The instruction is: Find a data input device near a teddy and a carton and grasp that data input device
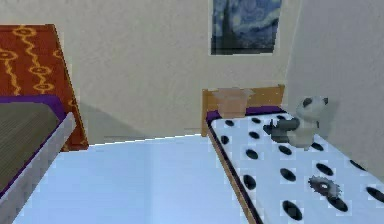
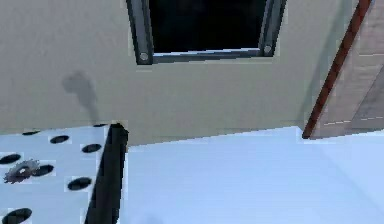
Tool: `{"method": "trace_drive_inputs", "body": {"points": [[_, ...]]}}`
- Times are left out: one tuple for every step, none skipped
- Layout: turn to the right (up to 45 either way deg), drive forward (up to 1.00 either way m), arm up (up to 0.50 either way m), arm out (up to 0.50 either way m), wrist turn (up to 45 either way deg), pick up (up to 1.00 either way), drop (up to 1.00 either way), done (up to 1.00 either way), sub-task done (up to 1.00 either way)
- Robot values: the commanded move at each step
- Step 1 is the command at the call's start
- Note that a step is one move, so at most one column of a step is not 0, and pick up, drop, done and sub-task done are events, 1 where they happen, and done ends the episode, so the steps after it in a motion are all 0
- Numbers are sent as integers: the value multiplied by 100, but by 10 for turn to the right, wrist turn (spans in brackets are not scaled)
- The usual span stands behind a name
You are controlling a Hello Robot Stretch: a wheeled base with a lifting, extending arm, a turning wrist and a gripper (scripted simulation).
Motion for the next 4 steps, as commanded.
{"method": "trace_drive_inputs", "body": {"points": [[0,75,0,0,0,0,0,0,0],[-60,0,0,0,0,0,0,0,0],[0,30,0,0,0,0,0,0,0],[-300,0,0,0,0,0,0,0,0]]}}
